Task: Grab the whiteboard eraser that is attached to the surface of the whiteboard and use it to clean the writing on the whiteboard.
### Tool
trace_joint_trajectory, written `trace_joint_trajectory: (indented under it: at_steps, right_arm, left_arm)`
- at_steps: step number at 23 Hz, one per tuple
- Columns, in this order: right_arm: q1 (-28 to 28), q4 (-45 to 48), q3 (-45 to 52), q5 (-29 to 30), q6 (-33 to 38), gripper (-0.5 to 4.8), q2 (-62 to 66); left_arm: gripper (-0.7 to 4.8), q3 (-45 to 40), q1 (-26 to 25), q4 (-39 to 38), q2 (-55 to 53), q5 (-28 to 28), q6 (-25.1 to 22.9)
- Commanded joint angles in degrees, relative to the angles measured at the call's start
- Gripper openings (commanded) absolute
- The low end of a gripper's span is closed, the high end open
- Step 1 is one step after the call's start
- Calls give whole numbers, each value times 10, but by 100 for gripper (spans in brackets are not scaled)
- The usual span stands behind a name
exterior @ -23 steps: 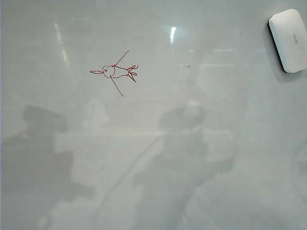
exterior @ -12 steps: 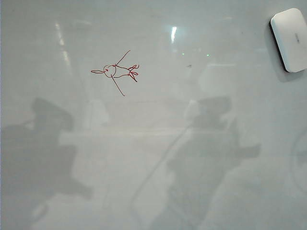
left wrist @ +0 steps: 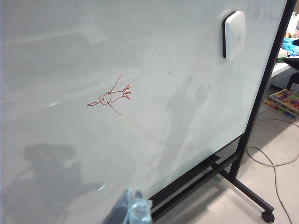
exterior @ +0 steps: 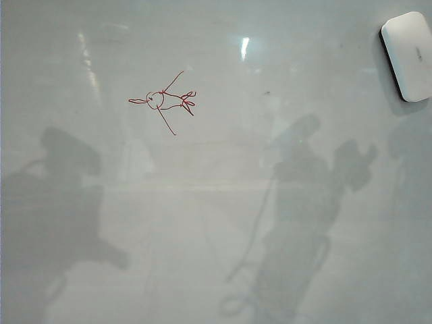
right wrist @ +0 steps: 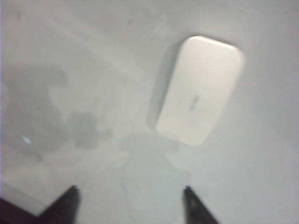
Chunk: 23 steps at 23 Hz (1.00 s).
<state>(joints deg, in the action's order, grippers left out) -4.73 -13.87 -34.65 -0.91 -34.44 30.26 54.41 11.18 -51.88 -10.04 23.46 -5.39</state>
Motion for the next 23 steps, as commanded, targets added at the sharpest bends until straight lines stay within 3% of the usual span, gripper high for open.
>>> trace_joint_trajectory:
  at_steps: [1,3,5,10,12,15,17,23]
  right_arm:
    - [-62,77,-3,-146,-62,339,62]
    - [-77,140,-3,-191,-56,339,99]
    - [-76,181,-3,-188,-38,338,118]
    - [-45,327,-3,-161,29,339,191]
    - [-26,353,-3,-124,32,345,218]
    - [-4,405,-3,-119,32,416,264]
    - [8,421,-3,-110,32,434,287]
    - [21,499,-3,-82,46,434,359]
  left_arm:
    - [-5,1,0,7,0,-3,-2]
    - [-5,1,0,6,0,-3,-2]
    - [-5,1,0,6,0,-3,-2]
    - [-5,1,0,5,0,-3,-2]
    - [-5,1,0,6,0,-3,-2]
    - [-5,1,0,5,0,-3,-2]
    - [-5,1,0,6,0,-3,-2]
    - [-5,1,0,1,0,-3,-2]
